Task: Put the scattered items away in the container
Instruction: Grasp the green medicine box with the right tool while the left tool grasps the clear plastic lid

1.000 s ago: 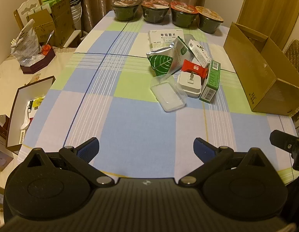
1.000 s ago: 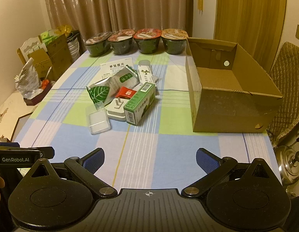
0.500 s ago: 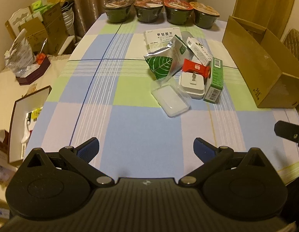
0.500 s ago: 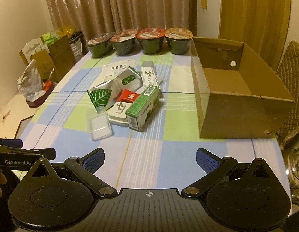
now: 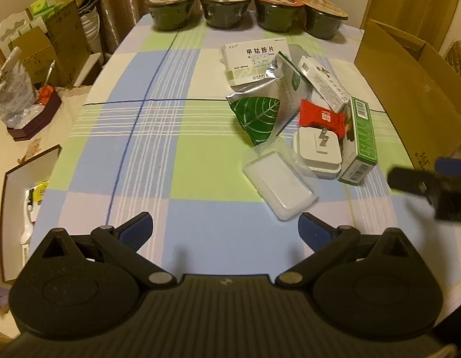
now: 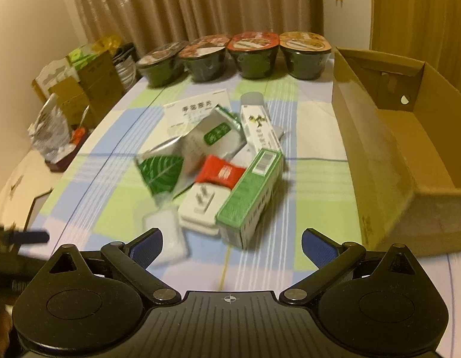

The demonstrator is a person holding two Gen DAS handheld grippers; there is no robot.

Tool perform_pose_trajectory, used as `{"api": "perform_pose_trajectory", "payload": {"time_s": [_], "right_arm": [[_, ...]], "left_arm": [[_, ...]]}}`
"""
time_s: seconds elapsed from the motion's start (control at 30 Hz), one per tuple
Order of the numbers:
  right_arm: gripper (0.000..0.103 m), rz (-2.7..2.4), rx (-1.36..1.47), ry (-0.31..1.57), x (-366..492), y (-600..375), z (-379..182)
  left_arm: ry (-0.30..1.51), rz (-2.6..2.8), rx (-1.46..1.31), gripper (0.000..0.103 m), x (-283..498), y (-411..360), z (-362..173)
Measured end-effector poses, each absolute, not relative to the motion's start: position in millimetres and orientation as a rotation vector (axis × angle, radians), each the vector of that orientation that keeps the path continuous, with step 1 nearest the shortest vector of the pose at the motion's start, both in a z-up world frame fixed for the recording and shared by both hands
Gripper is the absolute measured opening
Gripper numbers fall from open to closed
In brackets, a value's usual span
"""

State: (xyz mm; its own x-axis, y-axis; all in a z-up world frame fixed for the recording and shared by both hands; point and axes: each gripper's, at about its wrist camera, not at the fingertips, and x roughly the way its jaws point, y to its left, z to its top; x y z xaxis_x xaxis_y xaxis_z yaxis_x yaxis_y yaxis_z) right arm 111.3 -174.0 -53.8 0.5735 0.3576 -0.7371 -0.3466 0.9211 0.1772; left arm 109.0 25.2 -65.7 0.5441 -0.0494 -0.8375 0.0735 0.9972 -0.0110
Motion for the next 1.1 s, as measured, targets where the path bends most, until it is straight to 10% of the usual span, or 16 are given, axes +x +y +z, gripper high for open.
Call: {"api": "perform_pose_trajectory", "payload": {"time_s": [0.17, 0.23, 0.47, 0.73, 0.9, 1.1], "right_arm": [[0.103, 0.395, 0.017, 0.872, 144.6, -165.6, -67.7], [0.079, 0.381, 0.015, 0.886, 156.4, -163.2, -72.5], [0.077, 0.361, 0.007, 0.925, 181.5, -158.6, -90.6], [0.035, 0.382, -0.008, 0.953, 183.1, -167.8, -95.8], [0.032, 0.397, -0.058, 0.956, 171.3, -181.1, -91.8], [0.032, 0.431, -0.113, 0.96, 149.9, -191.7, -91.5]], "left_arm": [[0.992, -0.107, -0.008, 0.102, 124.7, 24.5, -77.9], [0.993, -0.123, -0.016, 0.102, 128.9, 22.4, -83.0], [0.993, -0.15, -0.068, 0.102, 141.4, 11.8, -96.4], [0.99, -0.162, -0.071, 0.102, 156.9, -9.3, -107.5], [0.999, -0.131, -0.035, 0.101, 167.1, -21.2, -117.4], [1.031, -0.144, 0.03, 0.064, 170.6, -23.5, -124.2]]}}
